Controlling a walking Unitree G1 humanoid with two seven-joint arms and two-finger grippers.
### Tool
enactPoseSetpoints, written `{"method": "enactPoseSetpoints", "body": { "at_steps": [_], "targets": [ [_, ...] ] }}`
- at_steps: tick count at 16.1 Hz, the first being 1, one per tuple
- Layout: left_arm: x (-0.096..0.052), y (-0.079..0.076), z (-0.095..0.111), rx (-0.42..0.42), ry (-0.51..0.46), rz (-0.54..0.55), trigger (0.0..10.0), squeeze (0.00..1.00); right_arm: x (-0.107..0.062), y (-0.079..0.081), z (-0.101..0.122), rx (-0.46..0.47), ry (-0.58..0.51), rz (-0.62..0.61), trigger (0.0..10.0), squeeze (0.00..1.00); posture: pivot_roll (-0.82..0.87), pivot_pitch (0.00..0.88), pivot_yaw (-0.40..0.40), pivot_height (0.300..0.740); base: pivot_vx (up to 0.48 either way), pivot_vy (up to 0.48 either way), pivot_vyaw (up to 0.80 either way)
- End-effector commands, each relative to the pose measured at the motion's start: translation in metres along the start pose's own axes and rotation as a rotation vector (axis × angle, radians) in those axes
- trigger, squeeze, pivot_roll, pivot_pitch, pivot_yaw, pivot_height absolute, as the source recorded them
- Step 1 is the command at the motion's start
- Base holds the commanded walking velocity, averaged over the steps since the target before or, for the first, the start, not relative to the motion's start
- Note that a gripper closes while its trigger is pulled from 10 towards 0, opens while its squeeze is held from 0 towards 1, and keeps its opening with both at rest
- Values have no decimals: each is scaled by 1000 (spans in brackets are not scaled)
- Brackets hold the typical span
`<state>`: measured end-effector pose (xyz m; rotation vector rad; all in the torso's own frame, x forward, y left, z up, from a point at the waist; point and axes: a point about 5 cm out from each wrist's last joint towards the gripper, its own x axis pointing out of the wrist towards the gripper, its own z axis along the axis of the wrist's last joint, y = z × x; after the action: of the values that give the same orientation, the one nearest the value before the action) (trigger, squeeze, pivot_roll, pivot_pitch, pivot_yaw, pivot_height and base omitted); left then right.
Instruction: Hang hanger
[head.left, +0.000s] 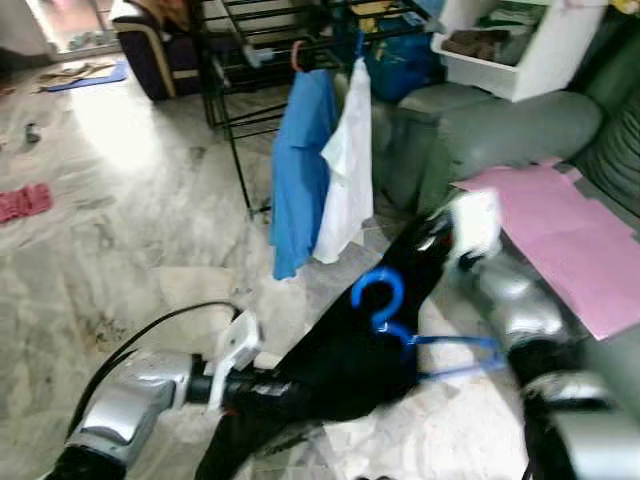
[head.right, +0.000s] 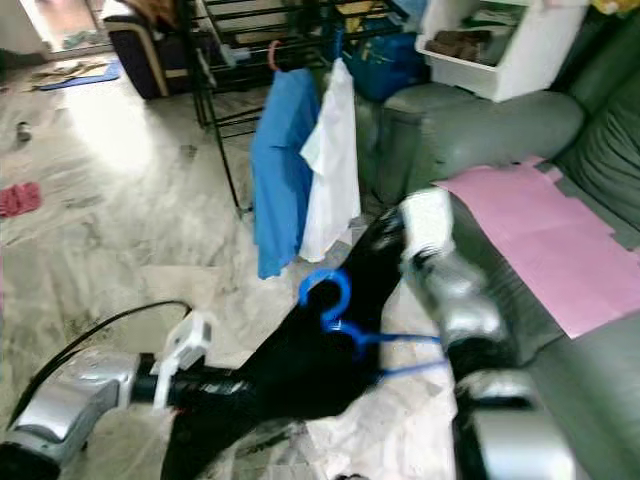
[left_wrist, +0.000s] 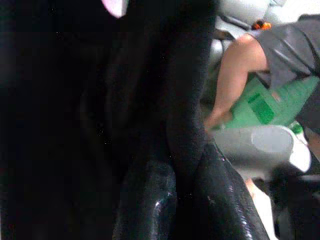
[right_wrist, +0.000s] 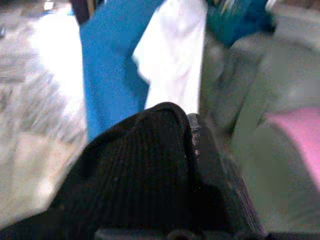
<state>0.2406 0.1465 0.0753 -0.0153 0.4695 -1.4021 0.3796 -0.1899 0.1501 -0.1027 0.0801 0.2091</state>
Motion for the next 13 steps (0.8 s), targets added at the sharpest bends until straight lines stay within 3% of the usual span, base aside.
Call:
{"method": "enactPoseSetpoints", "body": {
  "at_steps": [1, 4, 5, 6, 7, 9, 13],
  "targets": [
    [7, -3, 13, 42, -32, -50, 0, 0, 3, 2, 9, -12, -20, 10, 0, 0, -11, 30, -12, 740, 0, 0, 0],
    [5, -3, 20, 26, -66, -67, 0, 0, -2, -3, 5, -37, -17, -36, 0, 0, -4, 29, -13, 740, 0, 0, 0],
    [-3, 6, 20, 40, -85, 2, 0, 0, -7, -13, 1, -128, -7, -86, 0, 0, -4, 29, -13, 740, 0, 0, 0],
    [-7, 10, 24, 12, -138, 30, 0, 0, -9, -17, -3, -139, 9, -106, 0, 0, -5, 30, -13, 740, 0, 0, 0],
    [-18, 21, 38, -49, -283, 114, 0, 0, -20, -30, -18, -123, 57, -152, 0, 0, -6, 31, -14, 740, 0, 0, 0],
    [-27, 30, 42, -59, -343, 183, 0, 0, -30, -38, -29, -123, 83, -176, 0, 0, -13, 31, -13, 740, 0, 0, 0],
    [-33, 34, 40, -81, -359, 201, 0, 0, -44, -53, -36, -143, 96, -221, 0, 0, -20, 31, -10, 740, 0, 0, 0]
  ]
}}
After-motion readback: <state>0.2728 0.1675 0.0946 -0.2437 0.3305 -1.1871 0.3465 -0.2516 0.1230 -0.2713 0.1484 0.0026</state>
